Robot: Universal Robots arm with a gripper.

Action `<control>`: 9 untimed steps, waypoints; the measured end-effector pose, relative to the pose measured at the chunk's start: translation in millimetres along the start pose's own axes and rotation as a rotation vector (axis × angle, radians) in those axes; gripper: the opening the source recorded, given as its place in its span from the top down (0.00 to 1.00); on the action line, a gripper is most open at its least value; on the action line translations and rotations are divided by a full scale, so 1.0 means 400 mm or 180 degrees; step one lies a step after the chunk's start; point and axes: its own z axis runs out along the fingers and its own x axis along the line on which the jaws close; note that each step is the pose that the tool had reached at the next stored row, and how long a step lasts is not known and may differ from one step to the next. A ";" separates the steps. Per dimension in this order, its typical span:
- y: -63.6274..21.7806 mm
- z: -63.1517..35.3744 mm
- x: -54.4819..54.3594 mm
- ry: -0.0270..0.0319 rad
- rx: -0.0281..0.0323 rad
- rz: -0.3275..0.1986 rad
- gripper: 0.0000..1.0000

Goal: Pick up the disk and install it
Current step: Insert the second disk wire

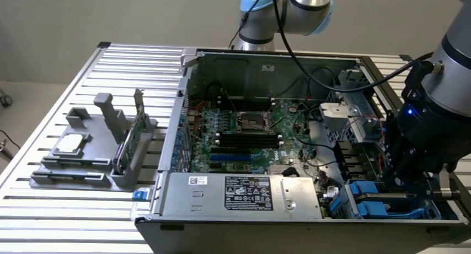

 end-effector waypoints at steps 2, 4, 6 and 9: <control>0.001 0.001 0.000 0.0003 0.0000 0.0000 0.83; 0.002 0.002 0.000 0.0007 0.0000 0.0000 0.83; 0.002 0.003 0.000 0.0012 0.0001 0.0000 0.83; 0.003 0.004 0.000 0.0018 0.0001 0.0000 0.83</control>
